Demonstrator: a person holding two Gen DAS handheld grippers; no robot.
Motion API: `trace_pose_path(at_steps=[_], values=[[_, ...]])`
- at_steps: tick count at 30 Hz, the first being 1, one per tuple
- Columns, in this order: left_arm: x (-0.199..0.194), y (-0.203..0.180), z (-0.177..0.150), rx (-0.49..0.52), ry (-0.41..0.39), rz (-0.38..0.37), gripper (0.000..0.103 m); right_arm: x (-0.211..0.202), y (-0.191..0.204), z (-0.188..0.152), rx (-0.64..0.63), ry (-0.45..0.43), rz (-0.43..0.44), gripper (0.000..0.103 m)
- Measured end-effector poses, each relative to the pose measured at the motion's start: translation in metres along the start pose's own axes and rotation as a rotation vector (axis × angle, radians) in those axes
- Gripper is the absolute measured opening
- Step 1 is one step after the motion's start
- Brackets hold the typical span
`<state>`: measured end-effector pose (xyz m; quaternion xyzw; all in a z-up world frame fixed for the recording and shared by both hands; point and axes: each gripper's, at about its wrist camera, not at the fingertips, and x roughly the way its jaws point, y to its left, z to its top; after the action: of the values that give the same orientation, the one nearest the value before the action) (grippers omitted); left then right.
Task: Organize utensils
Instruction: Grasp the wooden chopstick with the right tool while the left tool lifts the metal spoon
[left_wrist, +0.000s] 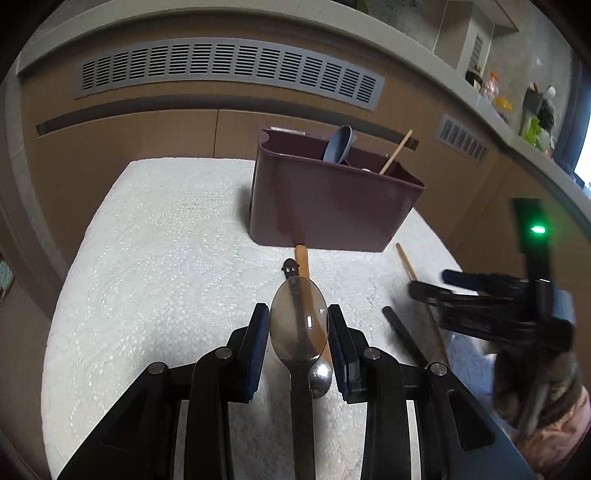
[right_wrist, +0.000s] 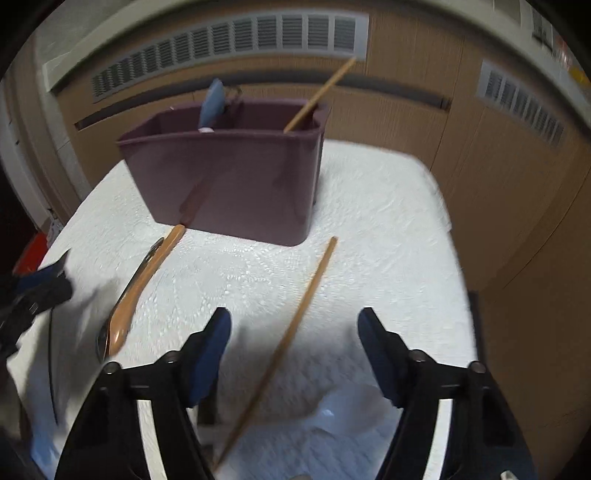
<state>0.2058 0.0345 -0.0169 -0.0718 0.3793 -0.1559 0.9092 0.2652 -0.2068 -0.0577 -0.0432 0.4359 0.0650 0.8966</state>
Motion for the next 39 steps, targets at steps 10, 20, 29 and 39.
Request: trace_pose_path(at_steps=[10,20,29,39], values=[[-0.008,0.001,-0.002,-0.029,-0.006,-0.030,0.033,0.018,0.017,-0.001,-0.012,0.063,0.009,0.010],[-0.031,-0.016,0.006,-0.006,-0.044,-0.065,0.033,-0.062,0.000,-0.016,0.018,-0.083,0.144,0.004],[-0.059,-0.026,0.018,0.013,-0.108,-0.073,0.032,-0.091,-0.004,-0.015,0.031,-0.161,0.165,0.004],[-0.077,-0.040,0.030,0.057,-0.155,-0.070,0.032,-0.113,0.000,-0.012,0.010,-0.222,0.166,0.004]])
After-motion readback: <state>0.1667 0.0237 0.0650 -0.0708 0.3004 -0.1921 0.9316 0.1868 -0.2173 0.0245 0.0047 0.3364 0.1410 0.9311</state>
